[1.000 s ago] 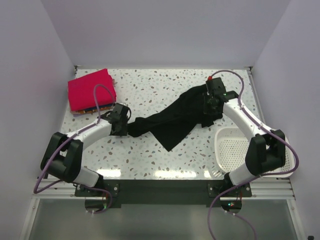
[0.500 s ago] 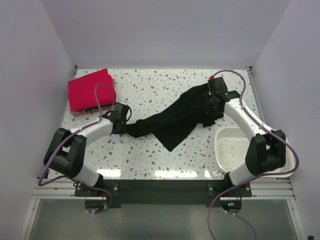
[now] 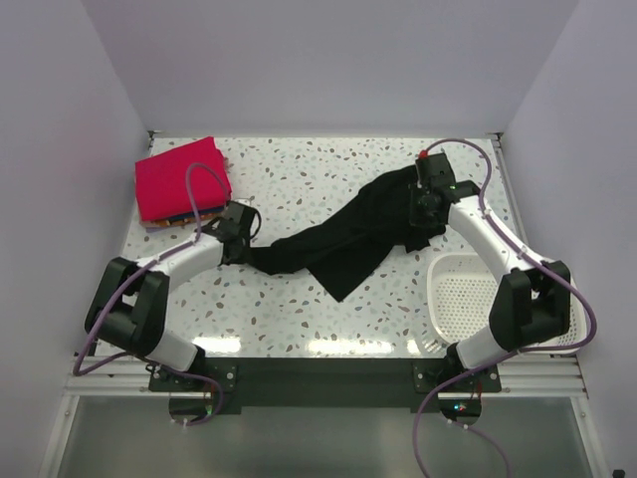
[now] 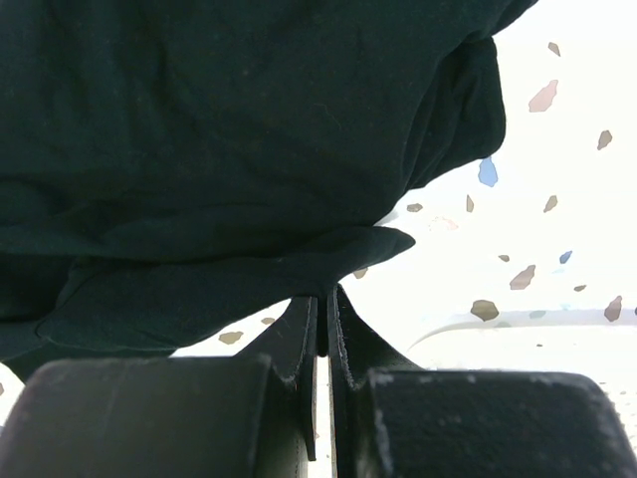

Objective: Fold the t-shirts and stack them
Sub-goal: Flatten the tshirt out

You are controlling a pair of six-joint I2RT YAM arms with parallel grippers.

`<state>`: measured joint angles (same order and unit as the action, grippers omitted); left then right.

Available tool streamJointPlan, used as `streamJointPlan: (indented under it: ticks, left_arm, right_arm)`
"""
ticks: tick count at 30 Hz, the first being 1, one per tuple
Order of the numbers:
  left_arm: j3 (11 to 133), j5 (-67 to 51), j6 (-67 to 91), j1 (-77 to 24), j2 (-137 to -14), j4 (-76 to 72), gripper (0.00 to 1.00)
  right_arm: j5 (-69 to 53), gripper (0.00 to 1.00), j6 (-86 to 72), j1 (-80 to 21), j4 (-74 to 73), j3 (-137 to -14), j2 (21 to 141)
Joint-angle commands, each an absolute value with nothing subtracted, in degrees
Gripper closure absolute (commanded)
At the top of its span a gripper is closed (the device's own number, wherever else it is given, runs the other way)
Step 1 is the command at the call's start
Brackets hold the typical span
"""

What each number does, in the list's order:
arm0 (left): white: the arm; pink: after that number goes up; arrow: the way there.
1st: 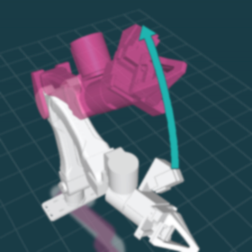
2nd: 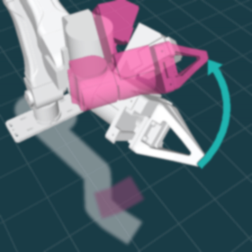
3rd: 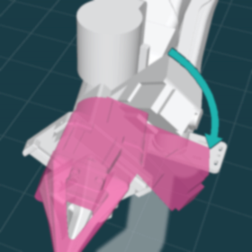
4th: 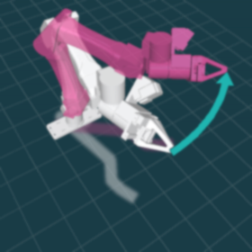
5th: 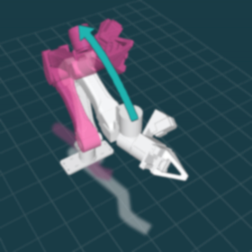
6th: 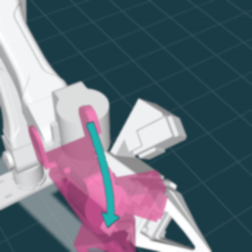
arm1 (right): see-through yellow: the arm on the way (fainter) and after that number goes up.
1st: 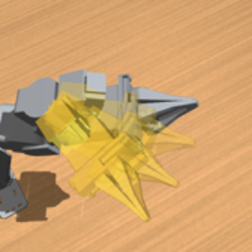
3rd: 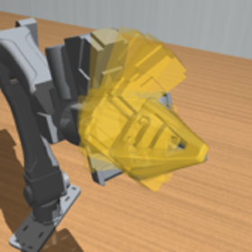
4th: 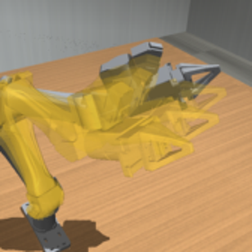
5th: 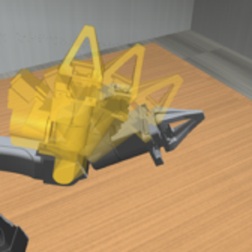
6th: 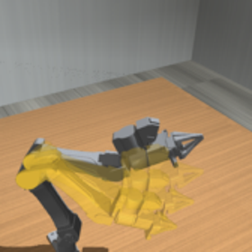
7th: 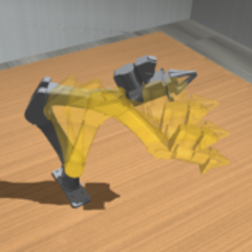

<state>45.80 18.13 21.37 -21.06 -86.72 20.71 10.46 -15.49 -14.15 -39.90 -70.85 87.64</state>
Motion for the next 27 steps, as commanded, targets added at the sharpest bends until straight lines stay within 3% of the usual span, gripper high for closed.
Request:
streamJointPlan:
  ticks: [1, 9, 12, 13, 14, 16, 19, 23, 27]
  left_arm:
    - [49.7, 20.6, 20.5, -20.7, -82.0, 22.8, 1.0]
    - [50.7, 21.0, 20.1, -20.5, -78.6, 26.5, 1.0]
    - [49.5, 19.5, 20.7, -20.0, -79.6, 25.8, 0.76]
    - [48.9, 17.1, 21.1, -19.7, -79.3, 25.0, 0.53]
    - [47.3, 15.6, 21.1, -19.7, -78.8, 23.9, 0.44]
    - [45.4, 10.5, 20.5, -19.7, -76.9, 20.1, 0.29]
    - [42.0, 5.3, 20.1, -19.7, -73.9, 15.9, 0.2]
    - [37.8, 1.3, 20.7, -19.7, -72.6, 12.0, 0.17]
    - [35.3, 0.3, 21.6, -19.7, -72.3, 9.7, 0.2]
  right_arm:
    - [10.8, 1.0, -14.5, -13.3, -40.7, -73.4, 85.0]
    - [11.5, 1.0, -13.4, -10.4, -41.5, -74.4, 83.6]
    - [11.3, 1.0, -13.5, -9.8, -41.5, -74.4, 83.2]
    - [11.3, 1.0, -13.5, -9.6, -41.6, -74.5, 83.1]
    - [10.9, 1.0, -13.5, -9.1, -41.7, -74.7, 83.2]
    - [10.1, 1.0, -13.6, -8.0, -41.7, -74.9, 83.5]
    - [9.3, 1.0, -13.7, -7.2, -41.5, -75.2, 83.9]
    - [9.0, 1.0, -13.7, -6.9, -41.6, -75.2, 83.9]
    - [9.0, 1.0, -13.7, -6.8, -41.6, -75.0, 83.5]
